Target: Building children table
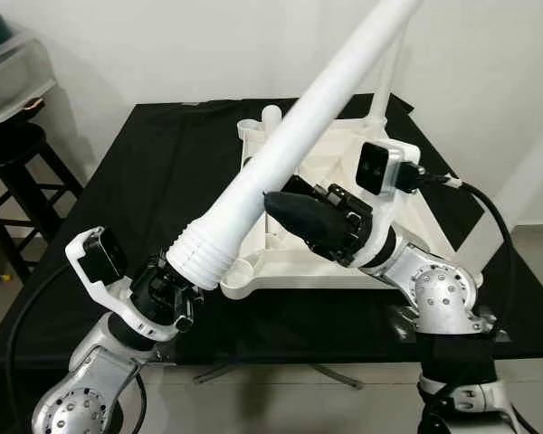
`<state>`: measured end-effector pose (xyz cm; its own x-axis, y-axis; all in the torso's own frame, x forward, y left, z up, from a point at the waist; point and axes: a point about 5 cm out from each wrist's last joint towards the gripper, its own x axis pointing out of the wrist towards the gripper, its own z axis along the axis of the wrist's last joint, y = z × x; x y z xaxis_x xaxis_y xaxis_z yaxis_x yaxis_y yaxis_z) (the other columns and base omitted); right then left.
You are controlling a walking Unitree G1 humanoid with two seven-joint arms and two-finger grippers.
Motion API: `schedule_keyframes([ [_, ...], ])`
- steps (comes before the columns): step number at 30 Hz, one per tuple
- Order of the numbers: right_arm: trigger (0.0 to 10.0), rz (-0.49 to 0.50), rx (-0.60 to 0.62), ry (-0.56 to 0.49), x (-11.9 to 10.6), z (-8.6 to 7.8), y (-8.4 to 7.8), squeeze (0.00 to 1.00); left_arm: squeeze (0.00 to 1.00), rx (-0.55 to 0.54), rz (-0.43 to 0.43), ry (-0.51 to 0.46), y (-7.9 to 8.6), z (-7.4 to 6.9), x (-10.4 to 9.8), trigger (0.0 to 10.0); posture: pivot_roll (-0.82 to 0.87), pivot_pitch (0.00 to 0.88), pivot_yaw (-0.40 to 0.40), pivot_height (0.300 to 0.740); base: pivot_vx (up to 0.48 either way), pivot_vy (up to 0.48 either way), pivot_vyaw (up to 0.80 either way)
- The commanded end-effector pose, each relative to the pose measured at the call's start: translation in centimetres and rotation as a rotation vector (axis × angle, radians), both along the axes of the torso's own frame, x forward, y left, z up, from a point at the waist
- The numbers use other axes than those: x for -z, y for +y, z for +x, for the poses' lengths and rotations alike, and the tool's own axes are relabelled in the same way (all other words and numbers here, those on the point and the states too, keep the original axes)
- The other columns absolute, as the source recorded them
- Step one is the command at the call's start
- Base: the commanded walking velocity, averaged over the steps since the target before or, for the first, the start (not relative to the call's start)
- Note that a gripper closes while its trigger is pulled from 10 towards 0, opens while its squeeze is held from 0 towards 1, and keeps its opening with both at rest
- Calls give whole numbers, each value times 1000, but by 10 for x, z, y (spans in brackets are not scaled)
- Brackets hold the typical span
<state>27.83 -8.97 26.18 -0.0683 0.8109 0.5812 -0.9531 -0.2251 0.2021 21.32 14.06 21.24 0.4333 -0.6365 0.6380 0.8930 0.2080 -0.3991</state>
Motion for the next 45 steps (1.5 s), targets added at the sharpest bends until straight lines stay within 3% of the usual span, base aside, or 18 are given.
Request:
schedule_keyframes([
  [1, 10000, 7, -45, -25, -6, -2, 3, 0, 0, 28, 9, -17, -1, -4, -2, 10000, -24, 46, -6, 740, 0, 0, 0],
  [4, 10000, 19, -50, -29, -8, -2, 4, 0, 0, 47, 9, -21, -3, -6, -1, 10000, -24, 46, -6, 740, 0, 0, 0],
  [11, 10000, 169, -107, -19, -25, -1, 6, 0, 0, 114, -18, -7, -15, -11, 1, 10000, -19, 44, 0, 740, 0, 0, 0],
  [26, 10000, 180, -215, -24, -28, -8, 32, 0, 0, 178, -62, -9, -32, -11, -2, 10000, -15, 40, -2, 740, 0, 0, 0],
  [27, 4353, 200, -222, -24, -29, -8, 34, 0, 0, 188, -65, -10, -34, -11, -2, 10000, -15, 42, -4, 740, 0, 0, 0],
  [28, 4353, 200, -222, -24, -29, -8, 34, 0, 0, 188, -65, -10, -34, -11, -2, 10000, -15, 42, -4, 740, 0, 0, 0],
  [29, 3059, 212, -225, -26, -30, -8, 35, 0, 0, 194, -66, -11, -36, -11, -2, 10000, -15, 42, -5, 740, 0, 0, 0],
  [30, 0, 218, -227, -28, -31, -8, 35, 0, 0, 196, -66, -11, -36, -11, -2, 10000, -15, 41, -6, 740, 0, 0, 0],
  [45, 0, 238, -258, -42, -34, -12, 35, 0, 0, 206, -58, -7, -40, -13, 0, 10000, -19, 36, -4, 740, 0, 0, 0],
])
